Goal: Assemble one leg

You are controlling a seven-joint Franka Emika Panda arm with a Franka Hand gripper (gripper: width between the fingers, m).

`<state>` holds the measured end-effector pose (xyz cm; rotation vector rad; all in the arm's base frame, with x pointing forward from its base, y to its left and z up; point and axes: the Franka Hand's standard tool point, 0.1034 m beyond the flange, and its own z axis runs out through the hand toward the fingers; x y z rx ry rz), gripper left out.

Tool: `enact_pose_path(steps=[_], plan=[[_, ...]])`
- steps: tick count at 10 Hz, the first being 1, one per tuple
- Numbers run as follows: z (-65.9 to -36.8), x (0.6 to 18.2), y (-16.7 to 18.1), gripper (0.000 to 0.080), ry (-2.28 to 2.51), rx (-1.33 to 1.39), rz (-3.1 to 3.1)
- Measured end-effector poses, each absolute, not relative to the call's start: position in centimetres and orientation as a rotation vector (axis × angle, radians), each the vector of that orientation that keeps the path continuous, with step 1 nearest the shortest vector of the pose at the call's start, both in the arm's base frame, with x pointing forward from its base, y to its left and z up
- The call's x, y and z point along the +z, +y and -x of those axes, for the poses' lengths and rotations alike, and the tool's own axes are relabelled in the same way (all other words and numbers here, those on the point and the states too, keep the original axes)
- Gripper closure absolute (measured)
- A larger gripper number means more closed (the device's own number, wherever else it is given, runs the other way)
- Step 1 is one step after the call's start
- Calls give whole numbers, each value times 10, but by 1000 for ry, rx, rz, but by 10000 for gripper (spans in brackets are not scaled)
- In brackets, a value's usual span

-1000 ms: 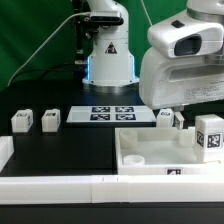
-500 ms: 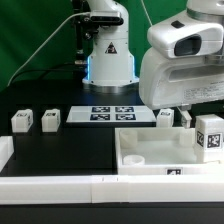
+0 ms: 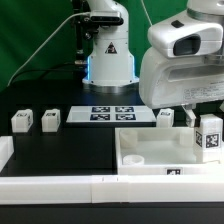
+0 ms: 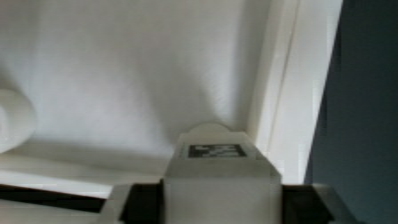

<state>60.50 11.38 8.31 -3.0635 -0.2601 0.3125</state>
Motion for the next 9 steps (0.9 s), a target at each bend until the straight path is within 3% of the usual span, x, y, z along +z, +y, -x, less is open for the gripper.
enact_pose_path(steps=[9], plan=[[-604, 83, 127, 508, 927, 339, 2979]])
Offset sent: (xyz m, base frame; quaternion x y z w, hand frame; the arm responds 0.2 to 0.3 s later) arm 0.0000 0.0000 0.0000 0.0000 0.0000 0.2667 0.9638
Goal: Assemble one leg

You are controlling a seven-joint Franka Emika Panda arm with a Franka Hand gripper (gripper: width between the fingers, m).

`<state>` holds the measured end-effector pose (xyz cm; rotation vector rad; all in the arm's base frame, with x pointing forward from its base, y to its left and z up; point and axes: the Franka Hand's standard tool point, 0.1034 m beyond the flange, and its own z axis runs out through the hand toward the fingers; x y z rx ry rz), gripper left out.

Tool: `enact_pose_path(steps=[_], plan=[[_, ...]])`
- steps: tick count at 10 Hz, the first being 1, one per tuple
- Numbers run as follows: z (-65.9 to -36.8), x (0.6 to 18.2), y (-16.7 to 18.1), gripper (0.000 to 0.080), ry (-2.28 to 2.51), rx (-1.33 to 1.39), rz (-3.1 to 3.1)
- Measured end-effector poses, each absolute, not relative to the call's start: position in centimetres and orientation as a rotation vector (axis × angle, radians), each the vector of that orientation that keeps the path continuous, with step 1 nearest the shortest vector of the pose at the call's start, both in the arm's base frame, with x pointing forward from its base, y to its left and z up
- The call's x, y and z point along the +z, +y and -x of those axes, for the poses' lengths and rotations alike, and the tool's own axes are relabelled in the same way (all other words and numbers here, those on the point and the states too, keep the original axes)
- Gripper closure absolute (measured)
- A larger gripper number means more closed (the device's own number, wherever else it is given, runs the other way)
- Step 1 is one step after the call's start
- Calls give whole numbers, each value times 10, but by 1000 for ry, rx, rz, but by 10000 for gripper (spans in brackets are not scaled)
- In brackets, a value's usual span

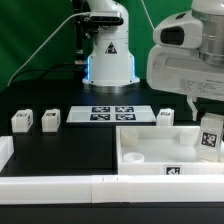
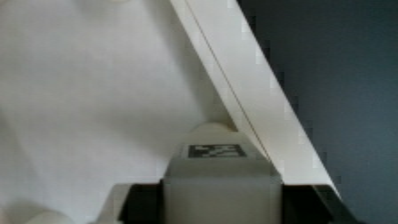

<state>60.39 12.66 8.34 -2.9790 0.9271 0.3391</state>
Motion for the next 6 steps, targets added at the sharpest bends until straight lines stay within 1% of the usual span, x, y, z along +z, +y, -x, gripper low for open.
enact_pose_path(steps=[1, 6], plan=[[-604, 84, 128, 508, 1115, 338, 2923], [-608, 85, 132, 508, 1691, 315, 2667]])
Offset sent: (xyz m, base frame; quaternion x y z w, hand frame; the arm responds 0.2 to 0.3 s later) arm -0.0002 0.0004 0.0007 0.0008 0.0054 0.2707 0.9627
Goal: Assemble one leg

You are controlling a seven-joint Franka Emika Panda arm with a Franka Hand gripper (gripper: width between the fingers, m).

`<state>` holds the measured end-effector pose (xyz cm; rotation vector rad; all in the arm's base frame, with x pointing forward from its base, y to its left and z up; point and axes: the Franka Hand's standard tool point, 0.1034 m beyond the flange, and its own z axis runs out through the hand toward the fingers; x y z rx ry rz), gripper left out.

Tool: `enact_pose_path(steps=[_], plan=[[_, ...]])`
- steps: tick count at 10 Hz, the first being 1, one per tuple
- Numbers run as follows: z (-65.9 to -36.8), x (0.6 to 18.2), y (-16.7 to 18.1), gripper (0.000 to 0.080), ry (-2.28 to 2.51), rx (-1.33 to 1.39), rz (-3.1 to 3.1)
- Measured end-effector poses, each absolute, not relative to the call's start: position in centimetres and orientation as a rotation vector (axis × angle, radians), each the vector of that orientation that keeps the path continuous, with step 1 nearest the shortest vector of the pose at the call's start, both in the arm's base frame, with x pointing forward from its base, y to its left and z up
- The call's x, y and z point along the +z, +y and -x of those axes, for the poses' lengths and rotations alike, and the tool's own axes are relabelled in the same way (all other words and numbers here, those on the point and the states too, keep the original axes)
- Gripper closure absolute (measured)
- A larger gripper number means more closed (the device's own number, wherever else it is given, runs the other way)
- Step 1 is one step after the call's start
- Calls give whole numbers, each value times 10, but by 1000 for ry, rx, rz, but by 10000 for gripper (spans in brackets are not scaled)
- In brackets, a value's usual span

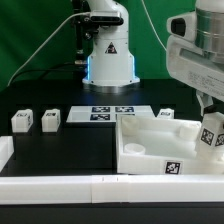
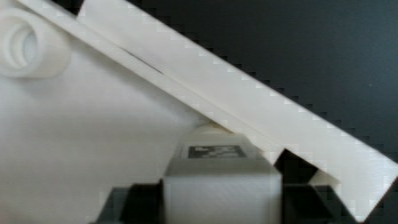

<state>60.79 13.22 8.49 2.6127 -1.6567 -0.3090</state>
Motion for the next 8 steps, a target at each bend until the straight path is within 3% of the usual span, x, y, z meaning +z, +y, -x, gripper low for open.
enact_pose_path(steps=[4, 7, 8], plan=[[-611, 85, 134, 508, -2054, -280, -2293], [-612, 85, 133, 508, -2040, -278, -2306], [-611, 84, 133, 430, -2013, -281, -2330]])
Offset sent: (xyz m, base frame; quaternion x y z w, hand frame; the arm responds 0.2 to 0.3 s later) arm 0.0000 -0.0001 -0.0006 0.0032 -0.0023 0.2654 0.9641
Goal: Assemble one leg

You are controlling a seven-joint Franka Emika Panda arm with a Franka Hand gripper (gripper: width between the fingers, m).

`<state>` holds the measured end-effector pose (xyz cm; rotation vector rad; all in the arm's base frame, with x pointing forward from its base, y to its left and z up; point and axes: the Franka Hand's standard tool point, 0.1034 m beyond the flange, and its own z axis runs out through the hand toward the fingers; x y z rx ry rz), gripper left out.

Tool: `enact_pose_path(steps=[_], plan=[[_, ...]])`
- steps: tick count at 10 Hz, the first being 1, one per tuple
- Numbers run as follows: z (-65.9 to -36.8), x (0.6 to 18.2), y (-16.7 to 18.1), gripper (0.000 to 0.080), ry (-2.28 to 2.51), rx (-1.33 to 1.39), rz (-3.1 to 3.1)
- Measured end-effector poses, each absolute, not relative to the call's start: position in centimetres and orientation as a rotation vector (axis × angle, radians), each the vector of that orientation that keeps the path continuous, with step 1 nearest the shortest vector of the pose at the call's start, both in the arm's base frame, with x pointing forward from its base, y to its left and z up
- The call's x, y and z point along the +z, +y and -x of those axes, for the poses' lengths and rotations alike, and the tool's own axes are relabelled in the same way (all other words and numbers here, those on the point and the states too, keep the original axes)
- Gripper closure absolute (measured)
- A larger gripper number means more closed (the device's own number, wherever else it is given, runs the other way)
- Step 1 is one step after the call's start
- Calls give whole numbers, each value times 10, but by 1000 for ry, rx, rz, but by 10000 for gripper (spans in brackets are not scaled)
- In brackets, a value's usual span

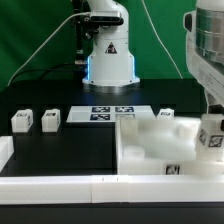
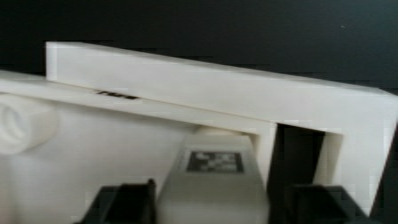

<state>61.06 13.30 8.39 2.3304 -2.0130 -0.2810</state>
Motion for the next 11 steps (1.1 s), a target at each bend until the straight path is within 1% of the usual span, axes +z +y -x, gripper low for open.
enact_pose_path(steps=[1, 2, 3, 4, 5, 8, 11], plan=[[-610, 84, 133, 283, -1957, -283, -2383], [-610, 84, 134, 283, -1916, -286, -2420], [-610, 83, 134, 175, -1846, -288, -2480], [-610, 83, 133, 175, -1698, -292, -2596], [-610, 83, 132, 154, -1549, -295, -2700], [-610, 83, 132, 151, -1169, -298, -2912], [-611, 83, 129, 151, -608, -294, -3111]])
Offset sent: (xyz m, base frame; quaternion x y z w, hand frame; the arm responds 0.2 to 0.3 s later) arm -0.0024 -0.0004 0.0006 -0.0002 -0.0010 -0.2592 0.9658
